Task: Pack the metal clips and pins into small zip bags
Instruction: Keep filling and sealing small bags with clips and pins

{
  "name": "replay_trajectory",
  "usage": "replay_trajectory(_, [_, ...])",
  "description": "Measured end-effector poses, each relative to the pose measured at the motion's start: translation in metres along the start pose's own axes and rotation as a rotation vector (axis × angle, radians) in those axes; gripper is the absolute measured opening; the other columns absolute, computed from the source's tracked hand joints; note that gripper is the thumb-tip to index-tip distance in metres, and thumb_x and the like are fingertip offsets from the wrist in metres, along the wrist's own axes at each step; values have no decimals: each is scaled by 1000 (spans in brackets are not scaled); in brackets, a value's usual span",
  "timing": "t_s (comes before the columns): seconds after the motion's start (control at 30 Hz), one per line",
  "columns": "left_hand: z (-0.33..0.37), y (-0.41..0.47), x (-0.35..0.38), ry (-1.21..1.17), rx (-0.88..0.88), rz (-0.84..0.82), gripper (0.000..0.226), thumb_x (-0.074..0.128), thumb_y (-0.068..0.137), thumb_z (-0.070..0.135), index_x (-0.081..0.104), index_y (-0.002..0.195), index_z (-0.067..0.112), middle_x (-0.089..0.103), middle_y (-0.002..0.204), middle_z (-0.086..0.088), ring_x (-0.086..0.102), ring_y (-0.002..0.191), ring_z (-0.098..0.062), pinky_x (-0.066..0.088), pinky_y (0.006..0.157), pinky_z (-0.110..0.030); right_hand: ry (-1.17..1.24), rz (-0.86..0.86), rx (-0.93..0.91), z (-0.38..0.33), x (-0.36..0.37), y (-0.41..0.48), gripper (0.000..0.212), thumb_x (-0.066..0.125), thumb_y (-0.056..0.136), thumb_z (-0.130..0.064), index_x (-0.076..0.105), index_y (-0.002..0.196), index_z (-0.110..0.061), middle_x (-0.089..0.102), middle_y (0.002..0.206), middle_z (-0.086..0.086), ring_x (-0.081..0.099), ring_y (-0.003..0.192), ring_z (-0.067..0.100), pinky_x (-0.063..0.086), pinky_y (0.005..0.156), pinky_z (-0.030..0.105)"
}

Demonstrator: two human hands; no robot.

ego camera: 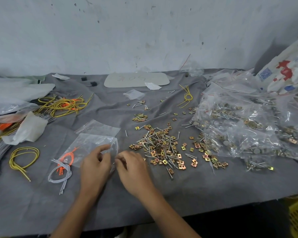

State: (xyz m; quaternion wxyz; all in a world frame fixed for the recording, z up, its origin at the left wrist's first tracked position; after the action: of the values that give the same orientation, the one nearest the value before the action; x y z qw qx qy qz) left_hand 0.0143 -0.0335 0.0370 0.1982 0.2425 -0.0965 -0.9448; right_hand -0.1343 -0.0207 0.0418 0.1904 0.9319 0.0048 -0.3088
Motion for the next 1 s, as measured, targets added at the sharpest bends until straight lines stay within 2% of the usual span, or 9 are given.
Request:
replay_trajectory(0.13, [2,-2,1,-4,-10,-6,44,47,76,31,73,111,24,60,58,-5,50,52,-14,44,58,-36,91,-14,17,3,0,1,21,51,98,-27,69,108,-23,70,105,-6,58,101,14,47,90,35])
replay_trajectory(0.3, [5,-4,0,-21,-12,-7,43,47,75,29,73,109,25,59,55,0,48,48,-6,42,55,-32,84,-70,-3,2,4,0,18,54,96,-25,66,109,-26,70,105,-8,61,103,14,50,90,40])
replay_trajectory(0.4, [5,-4,0,-27,-15,-5,43,47,74,28,73,108,24,61,55,3,50,47,-4,42,55,-32,56,-83,4,4,6,0,12,58,93,-25,61,105,-27,68,103,-8,61,101,15,51,87,43])
replay_trajectory(0.57, [5,-3,1,-20,-9,-12,42,47,75,29,73,107,26,65,60,-5,53,50,-6,44,56,-31,-11,-85,-21,3,7,1,4,59,91,-26,59,95,-25,65,95,-5,56,95,16,48,83,43])
replay_trajectory(0.73, [8,-4,2,-20,9,-25,40,48,74,26,72,105,30,64,60,0,52,48,-4,40,51,-15,-21,-72,-51,1,7,1,4,58,91,-25,59,94,-25,65,94,-6,56,94,16,48,82,42])
replay_trajectory(0.83, [7,-5,3,-23,0,-46,40,48,74,27,72,105,30,65,59,-1,53,48,-5,43,52,-18,-5,-54,-48,0,5,1,5,58,89,-24,57,94,-26,65,94,-7,57,95,15,49,81,40])
replay_trajectory(0.93, [7,-5,6,-45,-29,-87,42,48,74,27,71,108,28,65,60,-6,56,50,-14,51,58,-36,11,-40,-42,0,2,1,9,59,89,-23,54,94,-28,64,94,-8,58,92,13,49,79,39])
replay_trajectory(1.0, [7,-5,6,-57,-36,-96,44,47,74,27,71,110,28,63,60,-9,54,50,-17,50,58,-38,34,-49,-35,-1,2,0,10,59,89,-21,55,96,-27,64,95,-8,59,93,14,50,80,40])
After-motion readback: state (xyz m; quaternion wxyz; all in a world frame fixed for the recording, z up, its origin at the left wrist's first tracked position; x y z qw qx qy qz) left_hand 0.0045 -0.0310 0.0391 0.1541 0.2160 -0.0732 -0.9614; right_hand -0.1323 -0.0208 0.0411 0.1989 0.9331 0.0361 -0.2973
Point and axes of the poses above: each hand's wrist, its own y-axis towards the middle knuckle, its own x-axis out of the palm, z = x × y, the point moved 7 cm from there along y, towards the middle knuckle
